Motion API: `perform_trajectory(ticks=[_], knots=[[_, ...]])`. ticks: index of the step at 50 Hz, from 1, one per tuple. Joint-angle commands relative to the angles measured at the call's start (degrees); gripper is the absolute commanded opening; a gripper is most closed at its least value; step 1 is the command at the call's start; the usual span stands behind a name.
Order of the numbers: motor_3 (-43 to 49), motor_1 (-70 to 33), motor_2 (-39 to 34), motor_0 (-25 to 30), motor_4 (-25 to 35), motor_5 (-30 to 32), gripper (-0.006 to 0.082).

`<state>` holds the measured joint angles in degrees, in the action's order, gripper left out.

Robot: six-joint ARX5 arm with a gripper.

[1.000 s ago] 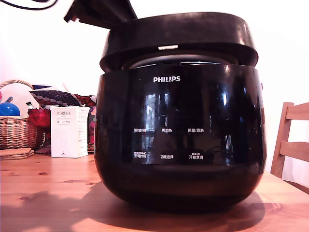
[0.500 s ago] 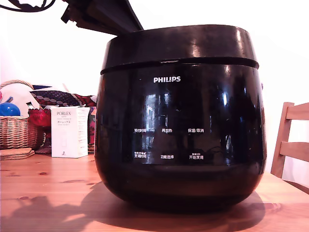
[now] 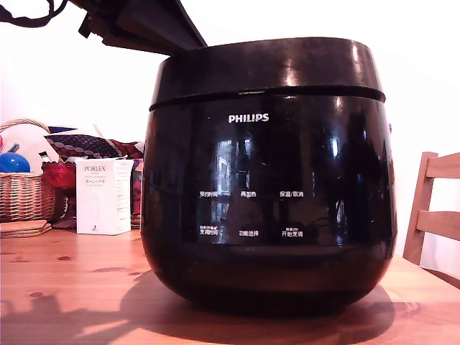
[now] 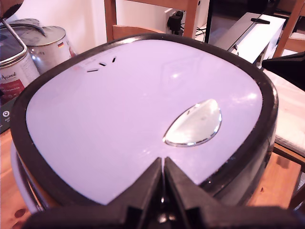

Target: Close the rice cooker by pressing the lid down with medium force

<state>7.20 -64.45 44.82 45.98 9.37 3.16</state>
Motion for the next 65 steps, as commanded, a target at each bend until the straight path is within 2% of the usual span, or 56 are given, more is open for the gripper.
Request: perform_trajectory(ticks=[1, 29, 55, 65], knots=[[4.90, -4.22, -6.05, 0.17, 0.55, -0.13, -0.0020], [6.47, -8.85, -6.29, 0.33, 0.79, 0.02, -0.0020], [8.61, -9.20, -9.92, 0.44, 0.66, 0.31, -0.0020], [-0.09, -7.67, -9.38, 0.42, 0.66, -0.83, -0.0020]])
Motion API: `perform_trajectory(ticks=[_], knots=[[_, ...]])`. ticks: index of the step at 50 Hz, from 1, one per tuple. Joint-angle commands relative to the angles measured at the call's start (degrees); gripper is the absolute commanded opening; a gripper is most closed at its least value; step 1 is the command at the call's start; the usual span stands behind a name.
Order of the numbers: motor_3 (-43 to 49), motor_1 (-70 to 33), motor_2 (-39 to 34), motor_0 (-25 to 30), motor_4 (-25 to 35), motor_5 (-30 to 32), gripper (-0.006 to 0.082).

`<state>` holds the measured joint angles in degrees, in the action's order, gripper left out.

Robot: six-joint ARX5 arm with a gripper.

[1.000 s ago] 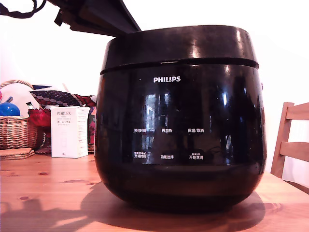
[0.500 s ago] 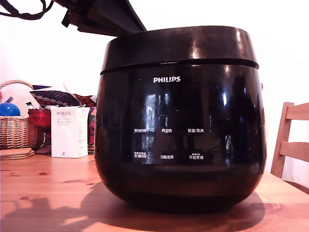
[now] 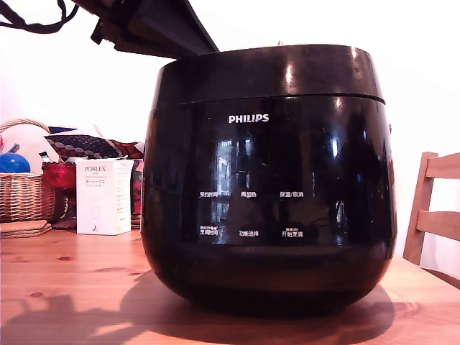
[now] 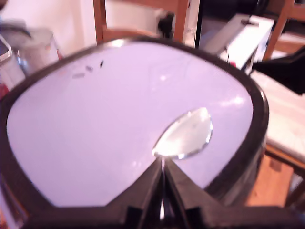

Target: Close the rice cooker by pressing the lid down with medium force

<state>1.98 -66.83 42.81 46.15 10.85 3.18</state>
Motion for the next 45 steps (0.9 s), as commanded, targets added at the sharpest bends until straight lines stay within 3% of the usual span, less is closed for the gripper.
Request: perform_trajectory(ticks=[1, 17, 28, 45], knots=[[4.55, -4.98, -7.04, 0.09, -0.85, -0.92, -0.0020], [0.68, 1.62, 0.79, -6.29, -2.67, -1.05, -0.0020], [1.20, 5.97, 5.42, -13.97, -6.51, 3.39, -0.0020], [1.44, 11.23, 6.93, -25.42, -11.41, 4.79, -0.0020]])
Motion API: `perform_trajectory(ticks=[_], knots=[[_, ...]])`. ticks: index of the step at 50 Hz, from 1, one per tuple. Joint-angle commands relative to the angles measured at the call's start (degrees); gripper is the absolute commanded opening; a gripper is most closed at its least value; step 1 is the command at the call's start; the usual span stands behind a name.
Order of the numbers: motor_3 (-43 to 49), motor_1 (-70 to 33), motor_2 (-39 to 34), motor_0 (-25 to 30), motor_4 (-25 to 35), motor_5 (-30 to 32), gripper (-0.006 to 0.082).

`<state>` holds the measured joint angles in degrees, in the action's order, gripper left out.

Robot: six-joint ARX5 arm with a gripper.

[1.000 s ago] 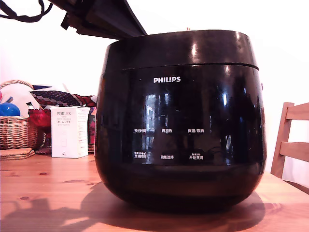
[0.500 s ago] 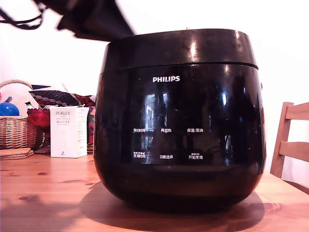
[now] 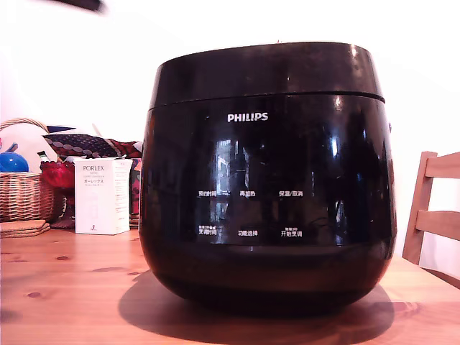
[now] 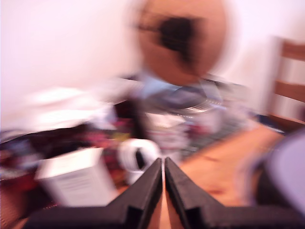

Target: Close the rice cooker by pressing the lid down with medium force

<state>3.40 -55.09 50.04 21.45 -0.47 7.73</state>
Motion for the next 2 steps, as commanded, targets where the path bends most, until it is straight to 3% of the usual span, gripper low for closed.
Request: perform_trajectory(ticks=[1, 2], knots=[[0.02, -0.31, -0.31, -1.09, -0.09, 0.24, -0.0020], [0.04, -0.20, -0.31, -1.44, -0.09, 0.24, -0.0020]])
